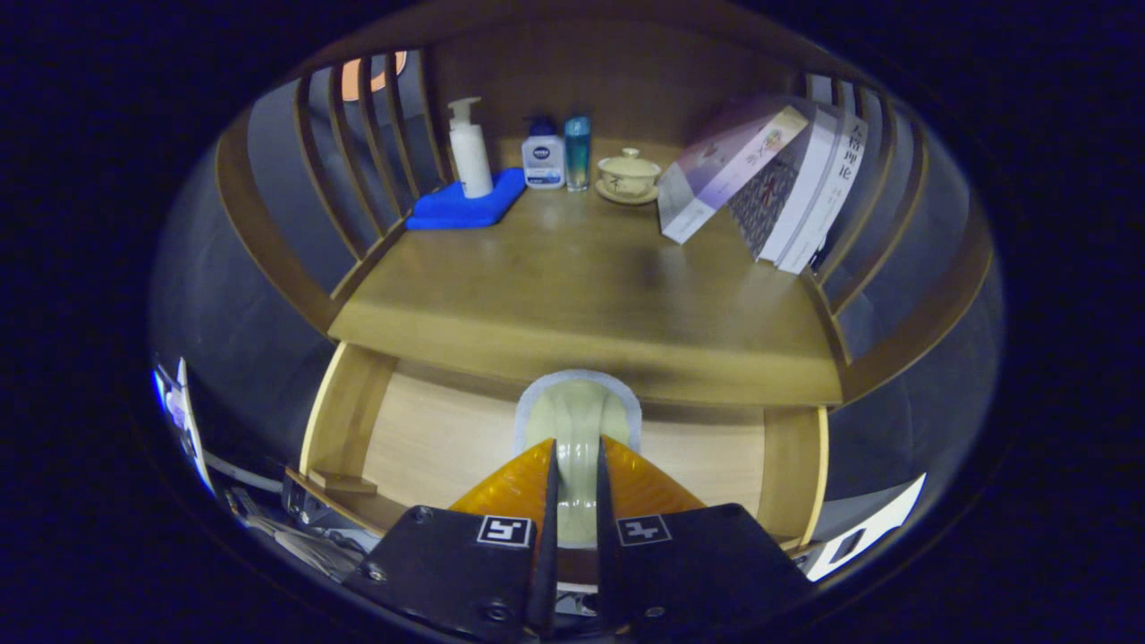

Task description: Pull open the drawer, take out the items inside it, and place them on the countertop above the cabinet.

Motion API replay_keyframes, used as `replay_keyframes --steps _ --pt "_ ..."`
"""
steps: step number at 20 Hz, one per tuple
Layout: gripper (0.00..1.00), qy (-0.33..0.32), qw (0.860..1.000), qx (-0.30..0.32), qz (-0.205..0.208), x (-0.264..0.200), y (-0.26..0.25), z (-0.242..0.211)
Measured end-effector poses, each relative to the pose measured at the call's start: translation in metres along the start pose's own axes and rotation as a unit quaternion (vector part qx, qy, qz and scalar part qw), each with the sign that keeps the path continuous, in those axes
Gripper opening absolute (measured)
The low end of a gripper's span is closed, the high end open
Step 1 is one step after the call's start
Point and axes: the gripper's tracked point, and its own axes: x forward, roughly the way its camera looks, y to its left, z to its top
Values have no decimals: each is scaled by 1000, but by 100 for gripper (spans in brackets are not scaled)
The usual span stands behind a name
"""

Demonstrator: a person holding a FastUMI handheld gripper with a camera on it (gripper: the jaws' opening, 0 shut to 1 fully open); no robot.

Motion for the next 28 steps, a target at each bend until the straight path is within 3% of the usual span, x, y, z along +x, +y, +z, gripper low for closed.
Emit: replay_keyframes --steps 13,24,28 --pt "21 15 999 36 -4 47 -9 91" --pt "22 33 997 73 -15 79 -25 102" --pt "30 0 998 64 -7 73 -19 106"
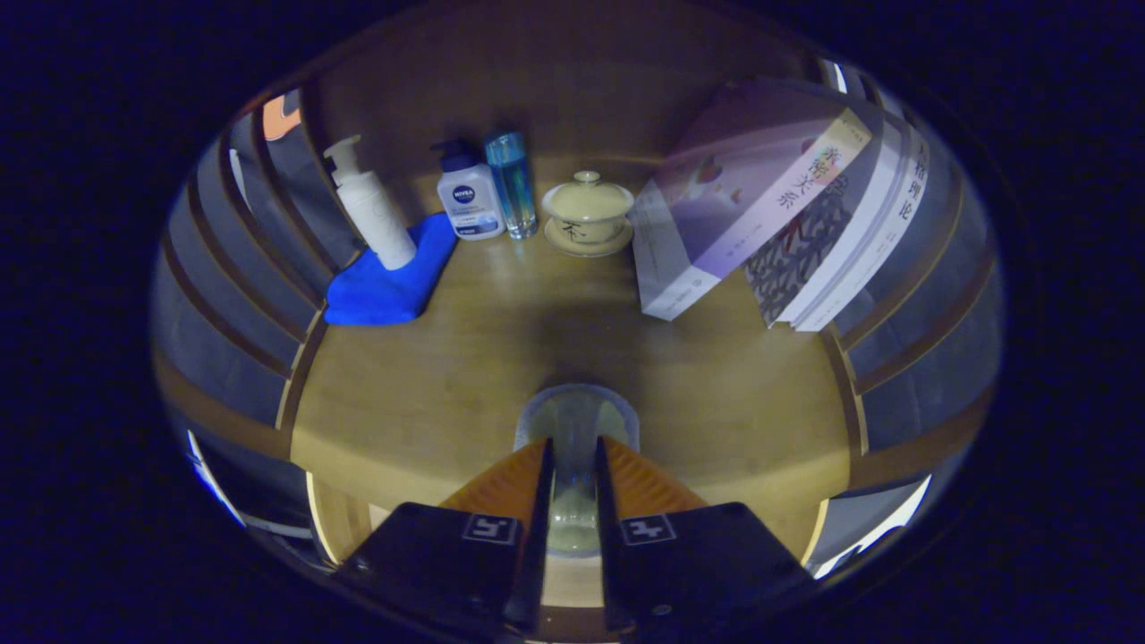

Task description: Pull open the drawer, take out the items inside it, and place them on the countertop above the cabinet.

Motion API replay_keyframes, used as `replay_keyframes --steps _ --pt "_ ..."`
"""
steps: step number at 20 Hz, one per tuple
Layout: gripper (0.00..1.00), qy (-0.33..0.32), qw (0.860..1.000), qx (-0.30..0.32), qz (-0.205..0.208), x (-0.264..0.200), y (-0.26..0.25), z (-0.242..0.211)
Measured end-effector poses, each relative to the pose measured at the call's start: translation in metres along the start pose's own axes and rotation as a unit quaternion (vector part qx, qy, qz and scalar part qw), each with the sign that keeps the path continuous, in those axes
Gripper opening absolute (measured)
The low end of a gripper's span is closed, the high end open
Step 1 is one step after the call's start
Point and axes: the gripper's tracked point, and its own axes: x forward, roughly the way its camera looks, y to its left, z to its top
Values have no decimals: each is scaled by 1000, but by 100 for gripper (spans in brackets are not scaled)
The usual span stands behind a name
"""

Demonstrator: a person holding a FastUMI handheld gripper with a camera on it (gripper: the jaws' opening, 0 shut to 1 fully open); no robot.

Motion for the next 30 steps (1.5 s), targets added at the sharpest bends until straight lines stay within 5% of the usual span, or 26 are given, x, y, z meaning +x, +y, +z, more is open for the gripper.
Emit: replay_keyframes --steps 8,13,15,26,30 --pt "69 -115 993 8 24 -53 4 -2" --pt "82 -219 974 33 55 -113 11 -25" --pt "100 -257 963 44 66 -131 10 -38" --pt "98 -395 918 21 21 -165 -10 -173" --pt "100 -401 916 22 2 -143 -18 -227"
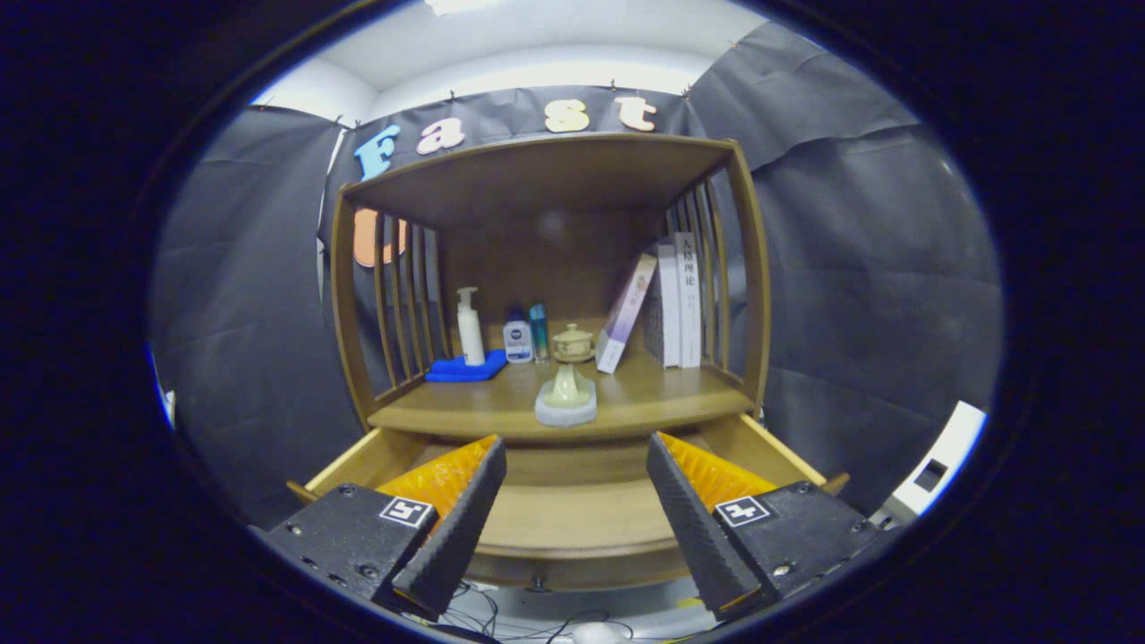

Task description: Pull open the drawer, take out the items inside it, and place them on the countertop above the cabinet.

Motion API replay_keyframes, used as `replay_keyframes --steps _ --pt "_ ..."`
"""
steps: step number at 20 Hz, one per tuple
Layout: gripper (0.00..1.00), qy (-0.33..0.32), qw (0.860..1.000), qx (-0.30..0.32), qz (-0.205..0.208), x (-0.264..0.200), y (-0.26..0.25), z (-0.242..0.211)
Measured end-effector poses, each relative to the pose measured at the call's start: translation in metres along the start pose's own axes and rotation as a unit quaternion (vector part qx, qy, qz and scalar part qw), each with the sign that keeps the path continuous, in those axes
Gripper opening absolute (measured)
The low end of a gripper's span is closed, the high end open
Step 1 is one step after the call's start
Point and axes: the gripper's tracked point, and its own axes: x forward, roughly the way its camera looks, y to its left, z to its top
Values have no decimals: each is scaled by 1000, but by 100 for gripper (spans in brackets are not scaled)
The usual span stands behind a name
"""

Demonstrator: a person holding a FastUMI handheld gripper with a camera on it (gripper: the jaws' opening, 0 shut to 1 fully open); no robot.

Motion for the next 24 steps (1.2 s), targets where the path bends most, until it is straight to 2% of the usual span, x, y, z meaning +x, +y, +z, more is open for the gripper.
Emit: replay_keyframes --steps 5,11,15,24 --pt "100 0 1000 -1 -19 -12 -10 -60" --pt "100 31 999 -30 -5 -5 14 -122" --pt "100 49 998 -28 -10 7 15 -138" --pt "99 36 999 -20 -8 9 18 -132"
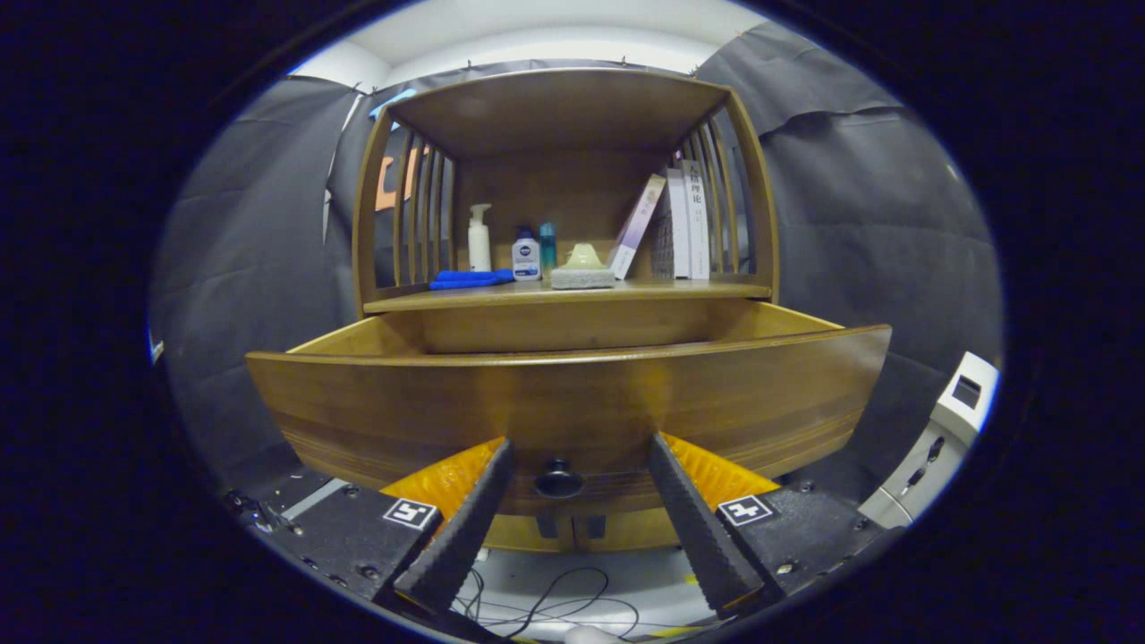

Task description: Pull open the drawer, take out the items inside it, and place them on the countertop above the cabinet.

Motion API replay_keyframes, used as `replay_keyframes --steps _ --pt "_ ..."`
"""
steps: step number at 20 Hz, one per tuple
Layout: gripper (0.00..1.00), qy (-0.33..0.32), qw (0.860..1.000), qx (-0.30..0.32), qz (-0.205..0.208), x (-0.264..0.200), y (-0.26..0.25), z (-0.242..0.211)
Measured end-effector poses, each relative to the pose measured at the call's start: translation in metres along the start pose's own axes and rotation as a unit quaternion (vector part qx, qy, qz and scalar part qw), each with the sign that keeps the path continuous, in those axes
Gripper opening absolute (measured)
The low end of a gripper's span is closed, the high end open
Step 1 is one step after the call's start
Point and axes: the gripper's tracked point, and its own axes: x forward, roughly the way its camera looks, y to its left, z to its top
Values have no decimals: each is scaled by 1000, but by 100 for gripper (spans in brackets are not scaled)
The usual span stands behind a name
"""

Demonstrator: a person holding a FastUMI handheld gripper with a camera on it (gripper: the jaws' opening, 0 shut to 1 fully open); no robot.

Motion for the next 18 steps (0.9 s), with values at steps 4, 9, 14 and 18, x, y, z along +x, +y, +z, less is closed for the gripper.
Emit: replay_keyframes --steps 4,9,14,18 --pt "99 5 1000 3 0 8 -1 1" --pt "99 -1 1000 4 -3 64 7 20" --pt "98 -2 1000 8 -7 104 7 30" --pt "98 -4 1000 5 -10 128 8 36"
